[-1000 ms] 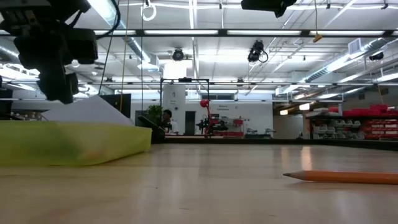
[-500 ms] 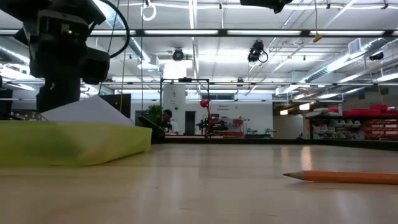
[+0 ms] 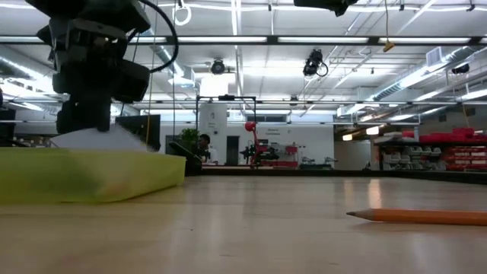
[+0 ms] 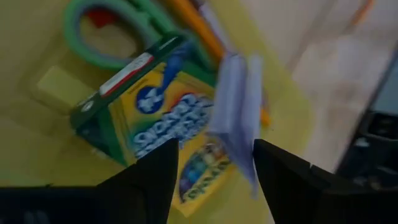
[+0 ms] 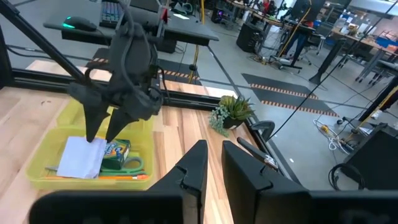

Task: Pack school essentials
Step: Put the white sticky notes into the yellow pencil box

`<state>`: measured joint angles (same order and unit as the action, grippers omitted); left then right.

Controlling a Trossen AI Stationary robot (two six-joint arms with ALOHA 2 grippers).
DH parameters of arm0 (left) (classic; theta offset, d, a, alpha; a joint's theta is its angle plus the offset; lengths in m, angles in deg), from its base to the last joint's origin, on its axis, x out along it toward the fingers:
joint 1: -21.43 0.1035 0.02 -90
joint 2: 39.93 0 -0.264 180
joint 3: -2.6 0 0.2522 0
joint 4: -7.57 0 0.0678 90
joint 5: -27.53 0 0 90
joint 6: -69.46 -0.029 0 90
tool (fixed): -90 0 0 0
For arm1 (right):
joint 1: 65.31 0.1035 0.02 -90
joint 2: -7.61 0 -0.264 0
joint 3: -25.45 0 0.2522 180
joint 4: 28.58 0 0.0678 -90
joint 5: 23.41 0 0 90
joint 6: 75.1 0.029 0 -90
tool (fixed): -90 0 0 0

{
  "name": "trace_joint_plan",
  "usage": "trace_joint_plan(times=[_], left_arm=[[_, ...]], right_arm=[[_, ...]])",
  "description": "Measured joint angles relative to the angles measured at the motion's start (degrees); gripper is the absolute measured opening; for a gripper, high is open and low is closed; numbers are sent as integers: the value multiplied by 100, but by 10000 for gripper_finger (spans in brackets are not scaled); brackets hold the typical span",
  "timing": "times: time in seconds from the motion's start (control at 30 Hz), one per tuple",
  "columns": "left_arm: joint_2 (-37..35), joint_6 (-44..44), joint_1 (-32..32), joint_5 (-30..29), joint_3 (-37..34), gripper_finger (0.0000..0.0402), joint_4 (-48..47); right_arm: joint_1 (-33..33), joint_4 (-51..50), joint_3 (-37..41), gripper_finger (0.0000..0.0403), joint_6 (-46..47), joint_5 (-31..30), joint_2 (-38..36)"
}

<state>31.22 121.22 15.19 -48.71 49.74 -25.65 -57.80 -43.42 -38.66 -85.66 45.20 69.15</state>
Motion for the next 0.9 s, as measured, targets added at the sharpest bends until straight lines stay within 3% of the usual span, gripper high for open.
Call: trace_joint_plan(times=[0.33,0.77,0.9], left_arm=[[272,-459,21,0,112,155,51],[272,-833,33,-61,112,15,-9],[271,-977,33,-51,112,7,-7]], right_arm=[[0,-2,0,55,0,-2,2],[0,-3,0,55,-2,-2,2],[0,-3,0,55,-1,-1,2]])
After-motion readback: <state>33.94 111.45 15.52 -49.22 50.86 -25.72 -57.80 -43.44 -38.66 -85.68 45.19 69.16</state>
